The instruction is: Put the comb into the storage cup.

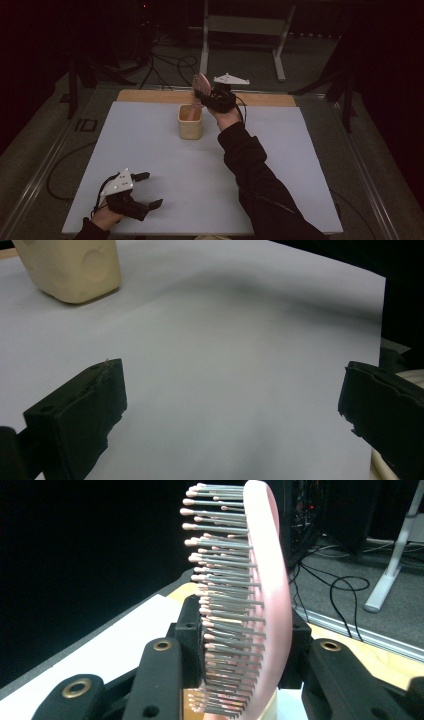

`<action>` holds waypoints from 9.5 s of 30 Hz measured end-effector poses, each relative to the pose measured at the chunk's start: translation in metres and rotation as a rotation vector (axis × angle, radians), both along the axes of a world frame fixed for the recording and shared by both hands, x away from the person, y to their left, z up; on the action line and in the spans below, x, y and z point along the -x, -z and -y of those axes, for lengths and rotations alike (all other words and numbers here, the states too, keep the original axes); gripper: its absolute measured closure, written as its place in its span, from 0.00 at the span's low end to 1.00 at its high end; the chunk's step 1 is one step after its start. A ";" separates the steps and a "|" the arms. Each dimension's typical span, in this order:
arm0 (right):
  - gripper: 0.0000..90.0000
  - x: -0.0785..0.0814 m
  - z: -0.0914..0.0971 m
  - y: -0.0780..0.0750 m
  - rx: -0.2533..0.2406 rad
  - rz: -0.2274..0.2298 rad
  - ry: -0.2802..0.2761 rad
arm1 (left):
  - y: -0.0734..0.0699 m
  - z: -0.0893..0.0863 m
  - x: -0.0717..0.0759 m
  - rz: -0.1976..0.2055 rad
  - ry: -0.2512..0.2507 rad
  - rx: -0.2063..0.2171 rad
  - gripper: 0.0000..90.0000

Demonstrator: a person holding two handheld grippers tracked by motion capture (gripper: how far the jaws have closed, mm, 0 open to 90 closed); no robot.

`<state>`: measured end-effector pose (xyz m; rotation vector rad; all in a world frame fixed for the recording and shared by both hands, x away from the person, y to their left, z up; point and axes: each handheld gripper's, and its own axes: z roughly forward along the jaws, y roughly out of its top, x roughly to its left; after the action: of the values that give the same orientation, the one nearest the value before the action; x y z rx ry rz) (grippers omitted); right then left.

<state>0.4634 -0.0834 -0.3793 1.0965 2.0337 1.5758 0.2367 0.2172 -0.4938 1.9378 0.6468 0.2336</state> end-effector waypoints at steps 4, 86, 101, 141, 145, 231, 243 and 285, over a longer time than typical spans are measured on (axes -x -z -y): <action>0.72 -0.001 -0.002 0.004 0.000 -0.008 0.000 | 0.000 0.000 0.000 0.000 -0.001 0.001 0.00; 0.51 -0.013 0.016 0.039 -0.004 -0.100 0.005 | 0.001 -0.001 0.000 -0.008 0.011 0.012 0.00; 0.15 -0.012 0.020 0.038 0.014 -0.109 -0.031 | 0.001 0.000 0.000 -0.004 0.015 0.011 0.00; 0.11 0.003 0.034 0.038 0.088 -0.068 -0.111 | 0.001 0.000 0.001 0.003 0.020 0.006 0.00; 0.11 0.004 0.039 0.040 0.087 -0.073 -0.105 | 0.000 0.000 0.001 0.002 0.016 0.011 0.00; 0.11 0.144 0.149 0.119 0.141 -0.103 -0.263 | -0.002 0.000 0.002 0.008 0.017 0.013 0.00; 0.11 0.166 0.175 0.121 0.167 -0.121 -0.235 | -0.002 0.000 0.002 0.007 0.018 0.012 0.00; 0.11 0.198 0.209 0.135 0.228 -0.157 -0.116 | 0.000 0.000 0.002 0.005 0.018 0.007 0.00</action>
<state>0.2650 -0.2924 -0.5146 1.0621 2.3512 1.3027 0.2346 0.2174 -0.4936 1.9354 0.6252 0.2248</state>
